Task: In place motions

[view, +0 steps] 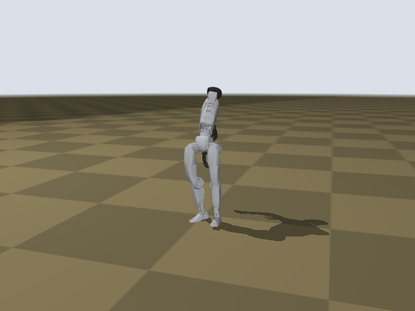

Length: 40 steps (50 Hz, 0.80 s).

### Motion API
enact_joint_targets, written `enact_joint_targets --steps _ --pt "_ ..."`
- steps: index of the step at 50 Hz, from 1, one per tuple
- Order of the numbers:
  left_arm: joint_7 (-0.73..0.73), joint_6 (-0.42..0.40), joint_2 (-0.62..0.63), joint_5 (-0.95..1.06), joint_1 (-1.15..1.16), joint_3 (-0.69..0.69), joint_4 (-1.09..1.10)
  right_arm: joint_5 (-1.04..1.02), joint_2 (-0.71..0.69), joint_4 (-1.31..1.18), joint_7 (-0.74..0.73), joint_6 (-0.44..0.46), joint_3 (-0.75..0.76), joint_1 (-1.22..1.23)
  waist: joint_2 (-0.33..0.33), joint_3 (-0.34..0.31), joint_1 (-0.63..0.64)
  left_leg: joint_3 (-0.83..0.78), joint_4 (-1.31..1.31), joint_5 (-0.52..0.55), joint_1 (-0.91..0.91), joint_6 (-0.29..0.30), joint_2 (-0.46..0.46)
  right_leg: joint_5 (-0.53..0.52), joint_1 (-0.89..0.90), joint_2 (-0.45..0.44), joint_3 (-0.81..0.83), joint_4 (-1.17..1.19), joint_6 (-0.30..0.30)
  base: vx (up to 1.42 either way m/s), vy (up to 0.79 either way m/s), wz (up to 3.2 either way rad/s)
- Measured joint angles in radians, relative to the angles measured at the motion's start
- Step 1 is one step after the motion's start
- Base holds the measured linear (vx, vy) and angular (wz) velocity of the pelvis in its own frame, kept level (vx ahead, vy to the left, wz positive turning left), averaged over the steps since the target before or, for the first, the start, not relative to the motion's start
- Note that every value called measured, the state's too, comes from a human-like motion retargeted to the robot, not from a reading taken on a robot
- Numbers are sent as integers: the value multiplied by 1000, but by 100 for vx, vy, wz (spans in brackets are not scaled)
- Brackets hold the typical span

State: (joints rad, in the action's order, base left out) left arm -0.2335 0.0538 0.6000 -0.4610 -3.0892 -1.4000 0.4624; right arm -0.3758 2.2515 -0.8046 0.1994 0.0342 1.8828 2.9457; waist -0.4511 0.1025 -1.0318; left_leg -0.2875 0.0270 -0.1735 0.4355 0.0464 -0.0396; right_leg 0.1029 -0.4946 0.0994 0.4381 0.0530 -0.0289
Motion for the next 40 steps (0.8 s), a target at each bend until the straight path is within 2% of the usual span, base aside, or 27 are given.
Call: enact_joint_targets --steps 4,10,18,22,27,30,33,35,40 --pt "35 8 0 78 0 0 16 -1 0 38 16 -25 1 30 -1 -32 -2 -25 -15 -10 19 -9 -4 2 4 -3 -27 8 -5 14 5 -30" --pt "133 15 0 124 0 0 37 13 0 92 39 -46 -5 60 2 -45 3 -40 -17 -21 9 -15 -3 -5 25 -3 -44 7 -15 10 0 -11" --pt "83 38 0 110 0 0 71 -42 0 72 36 -45 -43 106 3 -39 15 -66 -16 -38 4 -27 -10 0 55 4 -74 37 -25 13 3 -15" --pt "68 44 0 159 0 0 115 -59 0 -4 37 -36 -17 98 6 -4 6 -58 -13 -44 5 -39 -14 -4 62 12 -71 75 -33 11 6 11" --pt "105 32 0 175 0 0 103 -68 0 -143 46 -32 63 41 13 77 -5 -36 -8 -48 -1 -56 -9 -52 84 23 -64 163 -49 10 6 26" --pt "117 8 0 154 0 0 48 -78 0 -247 38 -29 115 -5 16 121 -24 -26 -3 -50 -2 -64 9 -145 124 26 -75 279 -61 7 8 25" --pt "117 -14 0 116 0 0 -18 -96 0 -368 1 -17 117 -38 17 140 -60 -33 6 -52 8 -72 46 -305 214 23 -128 480 -76 -2 13 13" --pt "117 -32 0 79 0 0 -73 -112 0 -453 -40 -6 117 -53 17 141 -99 -32 10 -52 19 -74 78 -381 303 7 -168 642 -56 -7 14 26" --pt "139 -90 0 -6 0 0 -246 -166 0 -606 -117 20 117 -65 14 108 -207 -25 9 -54 37 -75 155 -295 498 11 -98 992 8 -7 12 34"
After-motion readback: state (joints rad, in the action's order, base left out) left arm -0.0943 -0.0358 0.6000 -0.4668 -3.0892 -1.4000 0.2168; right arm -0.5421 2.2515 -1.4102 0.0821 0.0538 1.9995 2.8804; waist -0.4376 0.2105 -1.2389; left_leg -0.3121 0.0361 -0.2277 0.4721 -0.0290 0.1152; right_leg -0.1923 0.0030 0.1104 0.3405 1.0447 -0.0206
